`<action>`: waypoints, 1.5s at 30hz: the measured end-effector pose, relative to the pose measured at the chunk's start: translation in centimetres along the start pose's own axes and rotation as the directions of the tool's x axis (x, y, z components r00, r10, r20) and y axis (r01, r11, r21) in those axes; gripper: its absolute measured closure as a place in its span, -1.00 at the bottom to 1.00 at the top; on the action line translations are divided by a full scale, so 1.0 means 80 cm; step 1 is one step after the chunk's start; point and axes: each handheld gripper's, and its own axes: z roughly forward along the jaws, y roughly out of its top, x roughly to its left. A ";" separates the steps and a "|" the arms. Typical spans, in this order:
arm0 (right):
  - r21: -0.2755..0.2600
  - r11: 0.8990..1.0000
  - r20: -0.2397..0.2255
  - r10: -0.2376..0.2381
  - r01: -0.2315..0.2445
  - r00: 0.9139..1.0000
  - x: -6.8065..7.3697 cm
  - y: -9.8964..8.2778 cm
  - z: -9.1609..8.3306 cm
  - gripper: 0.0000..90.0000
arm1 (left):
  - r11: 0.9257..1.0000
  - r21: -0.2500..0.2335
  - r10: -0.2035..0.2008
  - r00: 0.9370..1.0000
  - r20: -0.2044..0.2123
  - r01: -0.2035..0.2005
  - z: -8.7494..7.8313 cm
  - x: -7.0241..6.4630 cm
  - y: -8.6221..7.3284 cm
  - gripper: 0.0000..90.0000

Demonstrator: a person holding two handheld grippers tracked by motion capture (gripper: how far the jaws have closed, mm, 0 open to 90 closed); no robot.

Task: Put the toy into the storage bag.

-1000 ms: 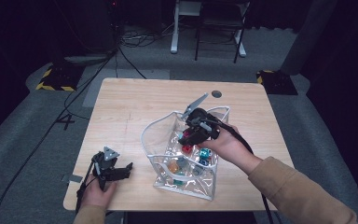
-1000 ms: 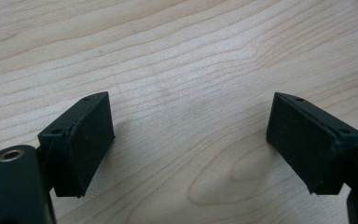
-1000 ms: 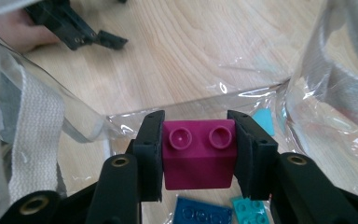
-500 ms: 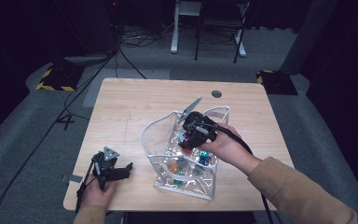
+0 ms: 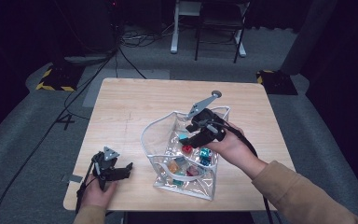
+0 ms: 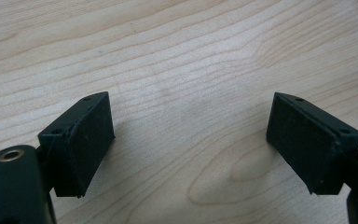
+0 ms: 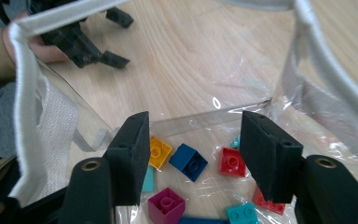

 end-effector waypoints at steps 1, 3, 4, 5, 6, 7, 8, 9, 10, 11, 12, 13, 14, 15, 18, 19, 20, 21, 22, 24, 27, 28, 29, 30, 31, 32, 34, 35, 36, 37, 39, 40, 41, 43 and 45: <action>-0.011 1.000 -0.002 0.002 -0.002 1.000 -0.001 -0.001 -0.004 -0.03 | 1.000 0.000 0.000 1.000 0.000 0.000 0.000 0.000 0.000 -0.66; -0.033 0.999 0.008 0.005 -0.004 1.000 -0.002 -0.003 -0.012 -0.03 | 1.000 0.000 0.000 1.000 -0.001 0.000 0.000 0.000 0.000 -0.66; -0.045 0.999 0.011 0.007 -0.006 1.000 -0.002 -0.005 -0.017 -0.02 | 1.000 0.000 0.000 1.000 -0.001 0.000 0.000 0.000 0.000 -0.66; -0.058 0.998 0.011 0.008 -0.008 1.000 -0.003 -0.007 -0.023 -0.02 | 1.000 0.000 0.000 1.000 -0.001 0.000 0.000 0.000 0.000 -0.66; -0.065 0.998 0.013 0.012 -0.011 1.000 -0.003 -0.008 -0.026 -0.02 | 1.000 0.000 0.000 1.000 -0.001 0.000 0.000 0.000 0.000 -0.66; -0.076 0.997 0.016 0.015 -0.014 1.000 -0.004 -0.010 -0.031 -0.02 | 1.000 0.000 0.000 1.000 0.000 0.000 0.000 0.000 0.000 -0.66; -0.090 0.996 0.018 0.018 -0.016 1.000 -0.005 -0.012 -0.036 -0.02 | 1.000 0.000 0.000 1.000 0.000 0.000 0.000 0.000 0.000 -0.66; -0.096 0.995 0.019 0.020 -0.018 1.000 -0.005 -0.014 -0.040 -0.02 | 1.000 0.000 0.000 1.000 -0.001 0.000 0.000 0.000 0.000 -0.66; -0.107 0.994 0.022 0.027 -0.024 0.999 -0.006 -0.016 -0.045 -0.02 | 1.000 0.000 0.000 1.000 0.000 0.000 0.000 0.000 0.000 -0.66; -0.111 0.993 0.025 0.030 -0.027 0.999 -0.007 -0.018 -0.048 -0.02 | 1.000 0.000 0.000 1.000 -0.001 0.000 0.000 0.000 0.000 -0.66; -0.117 0.993 0.029 0.033 -0.030 0.999 -0.008 -0.020 -0.052 -0.02 | 1.000 0.000 0.000 1.000 0.000 0.000 0.000 0.000 0.000 -0.66; -0.124 0.992 0.034 0.038 -0.034 0.999 -0.009 -0.022 -0.056 -0.03 | 1.000 0.000 0.000 1.000 -0.001 0.000 0.000 0.000 0.000 -0.66; -0.132 0.991 0.037 0.040 -0.035 0.999 -0.010 -0.025 -0.060 -0.03 | 1.000 0.000 0.000 1.000 0.000 0.000 0.000 0.000 0.000 -0.66; -0.137 0.990 0.042 0.046 -0.040 0.998 -0.011 -0.027 -0.064 -0.03 | 1.000 0.000 0.000 1.000 0.000 0.000 0.000 0.000 0.000 -0.66; -0.155 0.986 0.055 0.065 -0.055 0.996 -0.016 -0.036 -0.075 -0.04 | 1.000 0.000 0.000 1.000 -0.001 0.000 0.000 0.000 0.000 -0.66; -0.161 0.985 0.061 0.069 -0.059 0.996 -0.018 -0.039 -0.079 -0.05 | 1.000 0.000 0.000 1.000 -0.001 0.000 0.000 0.000 0.000 -0.66; -0.171 0.983 0.068 0.078 -0.065 0.995 -0.020 -0.043 -0.085 -0.05 | 1.000 0.000 0.000 1.000 0.000 0.000 0.000 0.000 0.000 -0.66; -0.175 0.982 0.073 0.085 -0.071 0.994 -0.022 -0.045 -0.088 -0.05 | 1.000 0.000 -0.001 1.000 0.000 0.001 0.000 0.000 0.000 -0.66; -0.182 0.980 0.079 0.091 -0.076 0.993 -0.024 -0.049 -0.093 -0.06 | 1.000 0.000 0.000 1.000 0.000 0.000 0.000 0.000 0.000 -0.66; -0.197 0.976 0.094 0.113 -0.092 0.989 -0.029 -0.059 -0.104 -0.06 | 1.000 0.000 0.000 1.000 0.000 0.000 0.000 0.000 0.000 -0.66; -0.215 0.970 0.108 0.140 -0.115 0.984 -0.037 -0.074 -0.116 -0.06 | 1.000 0.000 0.000 1.000 0.000 0.000 0.000 0.000 0.000 -0.66; -0.215 0.970 0.108 0.140 -0.115 0.984 -0.037 -0.074 -0.116 -0.06 | 1.000 0.000 0.000 1.000 0.000 0.000 0.000 0.000 0.000 -0.66; -0.225 0.965 0.121 0.167 -0.137 0.978 -0.042 -0.088 -0.125 -0.07 | 1.000 0.000 0.000 1.000 0.000 0.000 0.000 0.000 0.000 -0.66; -0.232 0.962 0.125 0.179 -0.146 0.976 -0.045 -0.095 -0.129 -0.07 | 1.000 0.001 0.001 1.000 0.000 -0.001 0.000 0.000 0.000 -0.66; -0.235 0.960 0.130 0.189 -0.155 0.973 -0.047 -0.101 -0.131 -0.07 | 1.000 0.000 0.001 1.000 -0.001 -0.001 0.000 0.000 0.000 -0.66; -0.239 0.957 0.139 0.200 -0.163 0.970 -0.050 -0.108 -0.134 -0.08 | 1.000 0.001 0.001 1.000 0.000 -0.001 0.000 0.000 0.000 -0.66; -0.252 0.950 0.156 0.225 -0.182 0.962 -0.055 -0.124 -0.140 -0.10 | 1.000 0.001 0.001 1.000 0.000 -0.001 0.000 0.000 0.000 -0.66; -0.252 0.950 0.156 0.225 -0.182 0.962 -0.055 -0.124 -0.140 -0.10 | 1.000 0.001 0.001 1.000 0.000 -0.001 0.000 0.000 0.000 -0.66; -0.266 0.942 0.177 0.254 -0.202 0.951 -0.062 -0.144 -0.146 -0.11 | 1.000 0.001 0.001 1.000 0.000 -0.001 0.000 0.000 0.000 -0.66; -0.268 0.941 0.183 0.261 -0.207 0.948 -0.063 -0.147 -0.147 -0.11 | 1.000 0.001 0.001 1.000 0.000 -0.001 0.000 0.000 0.000 -0.66; -0.275 0.936 0.208 0.281 -0.220 0.937 -0.067 -0.163 -0.151 -0.11 | 1.000 0.001 0.001 1.000 -0.001 -0.001 0.000 0.000 0.000 -0.66; -0.278 0.932 0.217 0.295 -0.231 0.931 -0.069 -0.170 -0.152 -0.11 | 1.000 0.001 0.002 1.000 -0.001 -0.002 0.000 0.000 0.000 -0.66; -0.281 0.928 0.223 0.310 -0.243 0.924 -0.071 -0.178 -0.153 -0.11 | 1.000 0.001 0.002 1.000 -0.001 -0.002 0.000 0.000 0.000 -0.66; -0.291 0.918 0.234 0.340 -0.269 0.911 -0.075 -0.194 -0.154 -0.12 | 1.000 0.001 0.001 1.000 -0.001 -0.001 0.000 0.000 0.000 -0.66; -0.294 0.909 0.244 0.369 -0.294 0.897 -0.079 -0.213 -0.154 -0.12 | 1.000 0.001 0.002 1.000 -0.001 -0.002 0.000 0.000 0.000 -0.66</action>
